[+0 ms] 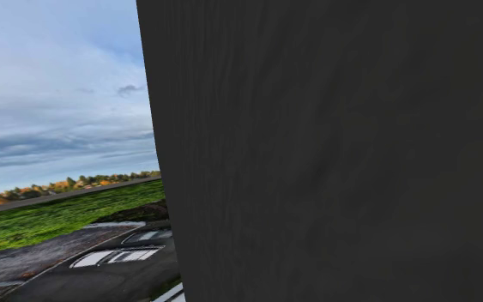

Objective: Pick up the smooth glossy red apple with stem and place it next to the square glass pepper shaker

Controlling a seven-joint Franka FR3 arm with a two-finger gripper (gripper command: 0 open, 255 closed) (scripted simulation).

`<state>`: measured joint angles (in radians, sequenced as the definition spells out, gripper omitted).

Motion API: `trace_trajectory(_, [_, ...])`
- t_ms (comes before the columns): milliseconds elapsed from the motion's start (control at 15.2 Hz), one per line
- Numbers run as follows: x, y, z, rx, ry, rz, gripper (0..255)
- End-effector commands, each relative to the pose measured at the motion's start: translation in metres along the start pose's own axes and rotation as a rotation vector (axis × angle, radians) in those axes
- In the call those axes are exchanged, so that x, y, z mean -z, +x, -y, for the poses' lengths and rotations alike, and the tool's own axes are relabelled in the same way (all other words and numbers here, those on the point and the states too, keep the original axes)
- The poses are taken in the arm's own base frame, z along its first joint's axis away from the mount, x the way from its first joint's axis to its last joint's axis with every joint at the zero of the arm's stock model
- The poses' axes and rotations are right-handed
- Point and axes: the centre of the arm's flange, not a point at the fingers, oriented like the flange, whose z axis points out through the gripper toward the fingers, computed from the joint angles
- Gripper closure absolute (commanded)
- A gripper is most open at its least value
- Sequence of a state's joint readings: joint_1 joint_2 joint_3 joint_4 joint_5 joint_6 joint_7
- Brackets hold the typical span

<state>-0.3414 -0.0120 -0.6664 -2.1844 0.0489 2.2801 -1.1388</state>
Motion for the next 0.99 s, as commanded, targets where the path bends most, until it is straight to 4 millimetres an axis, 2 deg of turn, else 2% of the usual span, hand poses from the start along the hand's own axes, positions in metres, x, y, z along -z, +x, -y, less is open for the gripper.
trace_trajectory(0, [-0.001,0.000,0.000,0.000,0.000,0.000,255])
trace_trajectory(264, [-0.001,0.000,0.000,0.000,0.000,0.000,255])
trace_trajectory(330, [-0.001,0.000,0.000,0.000,0.000,0.000,0])
trace_trajectory(660, [-0.001,0.000,0.000,0.000,0.000,0.000,0])
trace_trajectory(924, [0.049,0.000,0.000,0.000,0.000,0.000,0])
